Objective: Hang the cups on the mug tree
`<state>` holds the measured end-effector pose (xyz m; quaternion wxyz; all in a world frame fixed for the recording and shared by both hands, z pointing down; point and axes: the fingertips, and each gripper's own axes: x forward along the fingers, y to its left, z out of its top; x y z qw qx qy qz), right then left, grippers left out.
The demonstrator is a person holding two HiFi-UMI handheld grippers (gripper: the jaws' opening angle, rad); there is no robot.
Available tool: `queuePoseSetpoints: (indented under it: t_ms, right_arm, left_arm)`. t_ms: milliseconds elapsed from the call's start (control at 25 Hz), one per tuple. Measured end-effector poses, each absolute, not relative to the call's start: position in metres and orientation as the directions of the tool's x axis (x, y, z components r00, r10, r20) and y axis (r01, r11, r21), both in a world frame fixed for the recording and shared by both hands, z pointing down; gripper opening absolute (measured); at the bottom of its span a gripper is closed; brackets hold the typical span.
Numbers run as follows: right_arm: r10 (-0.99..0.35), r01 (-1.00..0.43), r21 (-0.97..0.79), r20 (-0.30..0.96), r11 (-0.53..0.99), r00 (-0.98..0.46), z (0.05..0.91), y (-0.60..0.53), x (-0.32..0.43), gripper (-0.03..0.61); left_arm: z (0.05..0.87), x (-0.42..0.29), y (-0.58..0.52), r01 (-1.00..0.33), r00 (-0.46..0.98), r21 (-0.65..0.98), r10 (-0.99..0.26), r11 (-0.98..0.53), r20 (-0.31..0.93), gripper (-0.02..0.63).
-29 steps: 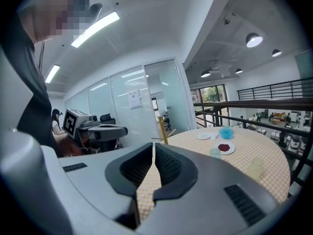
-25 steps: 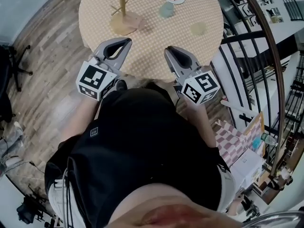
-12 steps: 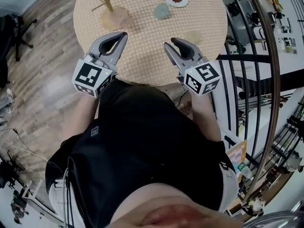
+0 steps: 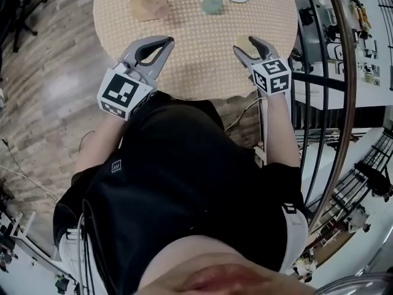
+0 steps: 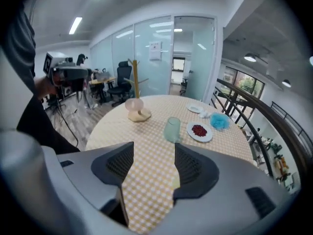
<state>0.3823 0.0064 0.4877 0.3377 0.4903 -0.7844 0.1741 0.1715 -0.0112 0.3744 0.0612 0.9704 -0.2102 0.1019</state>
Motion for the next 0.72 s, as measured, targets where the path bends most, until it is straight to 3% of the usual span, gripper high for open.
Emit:
queuePoseSetpoints:
  t_ms: [200,720]
  right_arm:
    - [-0.544,-0.836,0.128,0.808,0.534,-0.224,0.528,0.012,0.42,0.313]
    - [-0.388,-0.682,0.18,0.907,0.709,-0.165,0.574,-0.015,0.464,0.327]
  left_arm:
    - [0.382,0.177,-0.006,-0.471,0.867,0.114,-0.435,-0.875,0.241,0.006]
    - [0.399,0.183,-0.006,-0.587,0.796,0.122,-0.542,-0.801,0.27,0.006]
